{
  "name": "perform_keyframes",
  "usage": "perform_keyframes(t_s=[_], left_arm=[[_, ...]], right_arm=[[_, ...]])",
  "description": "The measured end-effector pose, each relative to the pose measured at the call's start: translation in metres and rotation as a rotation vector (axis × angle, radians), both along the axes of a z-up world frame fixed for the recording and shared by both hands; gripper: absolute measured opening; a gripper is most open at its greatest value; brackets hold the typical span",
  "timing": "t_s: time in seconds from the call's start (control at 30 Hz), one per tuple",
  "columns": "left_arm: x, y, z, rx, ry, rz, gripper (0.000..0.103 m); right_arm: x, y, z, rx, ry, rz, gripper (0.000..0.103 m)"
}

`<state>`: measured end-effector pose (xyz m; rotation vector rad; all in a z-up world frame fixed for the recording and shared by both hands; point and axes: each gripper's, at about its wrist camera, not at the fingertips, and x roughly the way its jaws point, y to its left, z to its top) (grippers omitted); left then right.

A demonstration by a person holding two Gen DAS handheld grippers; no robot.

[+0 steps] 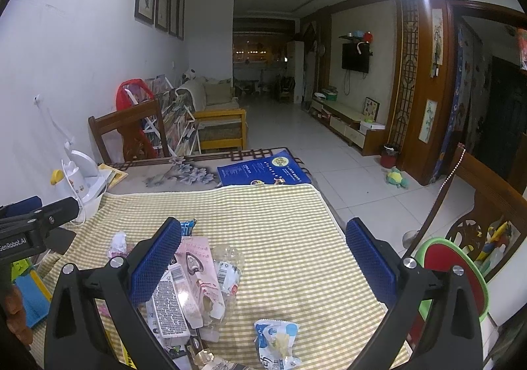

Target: Collect trash

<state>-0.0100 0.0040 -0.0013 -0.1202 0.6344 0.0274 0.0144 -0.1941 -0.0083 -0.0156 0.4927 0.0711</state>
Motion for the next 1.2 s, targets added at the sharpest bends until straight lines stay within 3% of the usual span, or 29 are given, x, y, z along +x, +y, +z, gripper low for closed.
perform_keyframes(t_s=[1.2], left_arm=[[-0.0004, -0.0001, -0.0031, -0.004, 0.010, -0.004, 0.098]], right_arm=[[-0.0013, 0.0012, -0.0031, -0.022, 0.007, 0.008, 0.096]])
